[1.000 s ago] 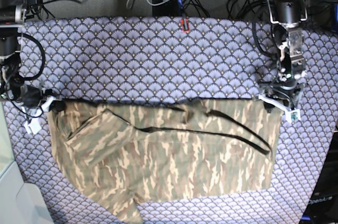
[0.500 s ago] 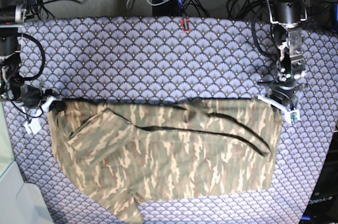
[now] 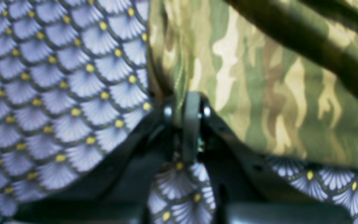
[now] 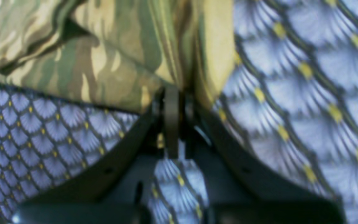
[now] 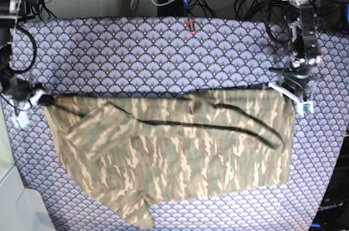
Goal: Fold the T-shirt properly
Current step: 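Grasp the folded edge and drag it back toward the robot with both grippers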
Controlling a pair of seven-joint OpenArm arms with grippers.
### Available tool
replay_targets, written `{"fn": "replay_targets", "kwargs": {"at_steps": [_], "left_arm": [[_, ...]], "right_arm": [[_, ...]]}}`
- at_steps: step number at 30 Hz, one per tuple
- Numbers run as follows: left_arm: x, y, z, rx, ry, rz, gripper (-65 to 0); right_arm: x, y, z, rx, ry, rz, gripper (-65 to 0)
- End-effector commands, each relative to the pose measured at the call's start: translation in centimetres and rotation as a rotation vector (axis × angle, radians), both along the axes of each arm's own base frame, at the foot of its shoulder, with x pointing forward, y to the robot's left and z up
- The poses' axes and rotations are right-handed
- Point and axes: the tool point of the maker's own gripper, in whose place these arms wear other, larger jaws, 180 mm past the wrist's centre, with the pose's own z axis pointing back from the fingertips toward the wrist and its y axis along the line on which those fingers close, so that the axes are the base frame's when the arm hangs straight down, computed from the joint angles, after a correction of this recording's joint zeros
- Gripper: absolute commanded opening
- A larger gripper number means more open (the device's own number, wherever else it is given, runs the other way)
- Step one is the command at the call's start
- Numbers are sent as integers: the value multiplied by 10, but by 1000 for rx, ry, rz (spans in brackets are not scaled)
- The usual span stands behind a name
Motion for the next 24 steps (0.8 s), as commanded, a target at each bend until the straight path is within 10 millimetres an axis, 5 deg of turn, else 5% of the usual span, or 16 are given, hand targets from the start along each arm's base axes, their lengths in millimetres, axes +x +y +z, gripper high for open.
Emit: {"fn": "replay_targets", "kwargs": {"at_steps": [1, 11, 24], "left_arm": [[2, 13, 16, 33, -40, 20, -642], [-43, 22, 40, 75, -2, 36, -643], [-124, 26, 16, 111, 142, 29, -643]], "right_arm": [[3, -15, 19, -30, -43, -3, -650], [-52, -11, 41, -126, -68, 63, -650], [-106, 1, 31, -159, -11, 110, -650]]}}
